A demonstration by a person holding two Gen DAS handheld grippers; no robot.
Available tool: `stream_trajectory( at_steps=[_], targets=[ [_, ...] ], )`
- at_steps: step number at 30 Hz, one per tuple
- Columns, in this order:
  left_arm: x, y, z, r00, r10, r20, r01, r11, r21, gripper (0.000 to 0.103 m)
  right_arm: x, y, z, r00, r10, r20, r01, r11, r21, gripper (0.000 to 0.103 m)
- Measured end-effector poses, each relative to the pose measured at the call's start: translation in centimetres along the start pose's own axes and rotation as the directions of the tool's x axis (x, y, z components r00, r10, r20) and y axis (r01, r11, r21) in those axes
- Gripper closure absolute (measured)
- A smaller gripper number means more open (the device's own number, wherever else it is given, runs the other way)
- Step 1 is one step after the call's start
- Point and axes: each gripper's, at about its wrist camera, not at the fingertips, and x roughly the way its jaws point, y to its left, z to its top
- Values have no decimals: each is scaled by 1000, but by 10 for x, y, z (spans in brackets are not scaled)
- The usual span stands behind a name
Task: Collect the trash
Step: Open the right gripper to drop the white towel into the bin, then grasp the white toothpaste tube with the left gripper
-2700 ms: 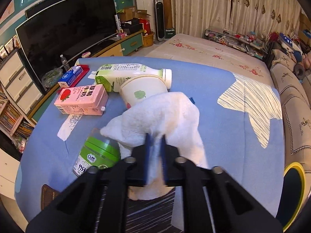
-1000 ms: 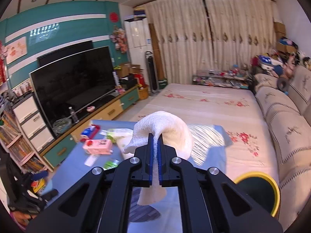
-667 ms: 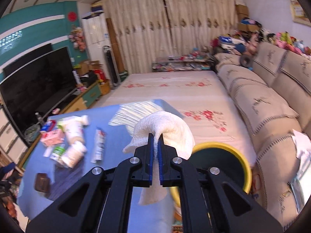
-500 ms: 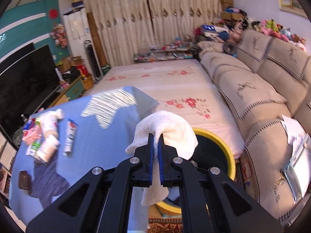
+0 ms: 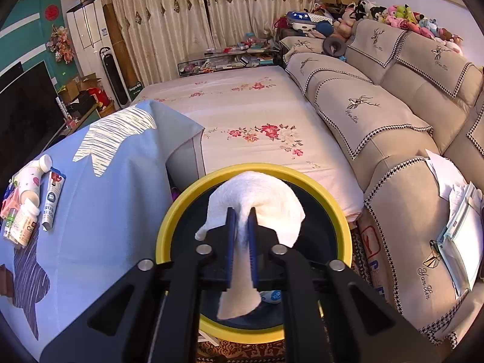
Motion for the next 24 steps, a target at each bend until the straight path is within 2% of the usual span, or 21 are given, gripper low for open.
stream_trajectory(
  at_steps=[2, 4, 16, 21, 24],
  targets=[
    [3, -2, 1, 1000, -2, -5, 2, 1000, 3, 7, 1, 2, -1, 1000, -9, 2, 9, 1000, -6, 75],
    [7, -5, 2, 1000, -8, -10, 8, 1000, 8, 7, 0, 2, -2, 1000, -17, 5, 17, 1000, -9, 70],
    [32, -19, 12, 998, -54, -35, 55, 998, 25, 7, -20, 5, -20, 1000, -7, 29, 7, 1000, 6, 61],
    [58, -32, 32, 992, -111, -66, 111, 994, 5, 7, -32, 4, -34, 999, 5, 42, -5, 1000, 12, 58],
    [78, -45, 51, 992, -108, -70, 109, 994, 11, 7, -35, 1, -37, 999, 5, 42, -6, 1000, 14, 57]
  ],
)
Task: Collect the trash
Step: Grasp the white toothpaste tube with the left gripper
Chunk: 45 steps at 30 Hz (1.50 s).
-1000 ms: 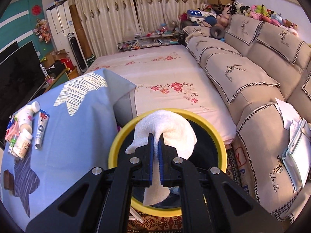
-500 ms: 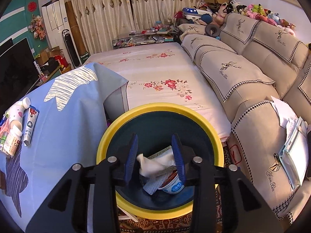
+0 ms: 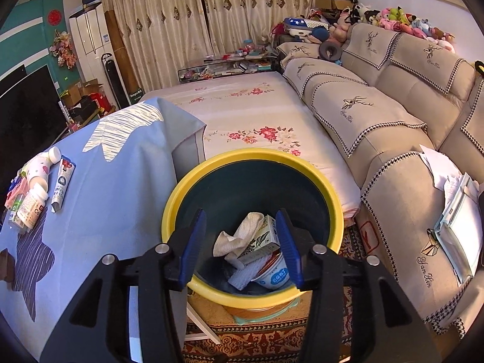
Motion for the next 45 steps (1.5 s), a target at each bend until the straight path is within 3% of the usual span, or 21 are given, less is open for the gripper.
stream_trajectory(
  at_steps=[6, 11, 16, 24, 33, 40, 45],
  targets=[
    [54, -16, 47, 997, 73, -20, -73, 997, 14, 7, -3, -11, -8, 1000, 4, 2, -4, 1000, 26, 57],
    [108, -12, 79, 989, 116, -94, -118, 993, -19, 10, -2, -16, -13, 1000, 8, -7, -8, 999, 38, 56],
    [152, -4, 91, 975, 139, -171, -151, 987, -56, 14, 3, -21, -15, 1000, 17, -18, -16, 999, 49, 56],
    [185, 2, 86, 960, 165, -227, -182, 982, -54, 16, 14, -26, -18, 999, 30, -36, -28, 998, 58, 56],
    [203, 0, 73, 947, 152, -284, -171, 984, -43, 36, 18, -26, -22, 998, 40, -47, -37, 997, 64, 56],
    [195, -8, 67, 951, 121, -285, -135, 990, -32, 68, 15, -28, -24, 998, 44, -39, -41, 996, 74, 56],
    [188, -9, 62, 956, 120, -269, -130, 991, -21, 74, 11, -30, -26, 998, 44, -38, -41, 996, 80, 56]
  ],
)
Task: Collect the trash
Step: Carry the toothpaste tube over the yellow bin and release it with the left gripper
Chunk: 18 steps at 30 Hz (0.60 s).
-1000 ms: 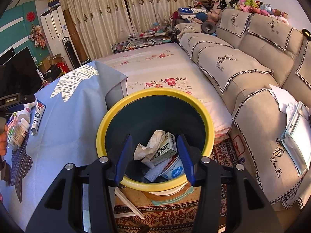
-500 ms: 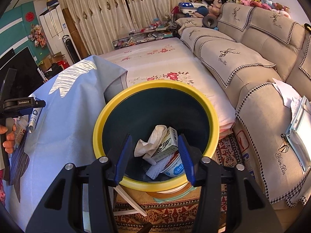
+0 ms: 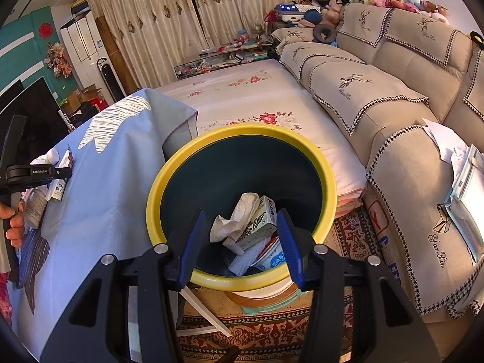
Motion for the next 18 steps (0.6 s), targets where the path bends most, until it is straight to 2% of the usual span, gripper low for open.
stream_trajectory(
  at_steps=[11, 18],
  targets=[
    [-52, -4, 3, 996, -43, 80, 40, 999, 32, 76, -15, -7, -1, 1000, -3, 26, 3, 1000, 16, 56],
    [-98, -57, -7, 980, -156, 124, 138, 980, 142, 76, -27, -21, -4, 998, -33, 44, 31, 999, 39, 56]
  ],
)
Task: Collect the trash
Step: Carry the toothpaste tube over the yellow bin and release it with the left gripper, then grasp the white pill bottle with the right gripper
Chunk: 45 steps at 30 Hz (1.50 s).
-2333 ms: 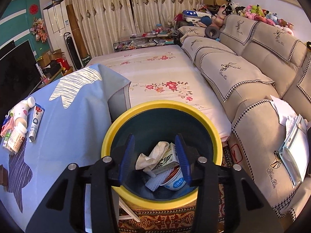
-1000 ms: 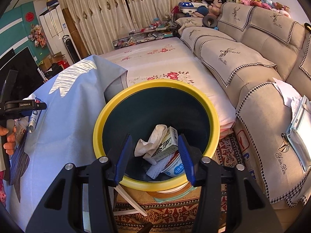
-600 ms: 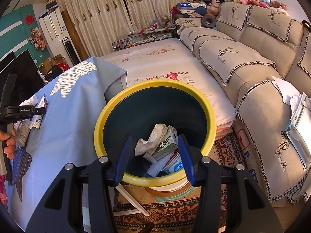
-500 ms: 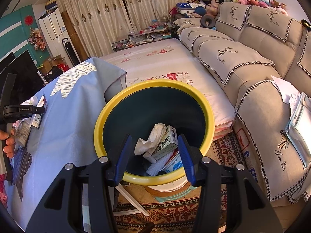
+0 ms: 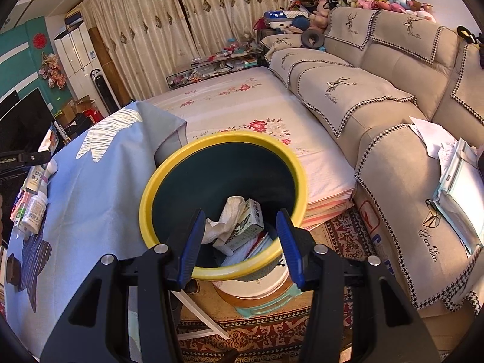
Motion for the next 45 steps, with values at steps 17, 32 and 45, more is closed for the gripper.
stream_trajectory(
  at_steps=[17, 32, 45],
  targets=[
    [29, -164, -23, 982, -164, -92, 181, 960, 214, 76, -17, -45, -14, 999, -46, 7, 45, 996, 72, 56],
    [92, -198, -16, 982, -119, -145, 148, 966, 212, 52, -22, -73, -21, 997, -80, 0, 79, 989, 128, 55],
    [-14, -133, -11, 980, -180, 84, 168, 977, 129, 24, -25, -49, -20, 998, -62, 1, 61, 994, 88, 51]
  ],
)
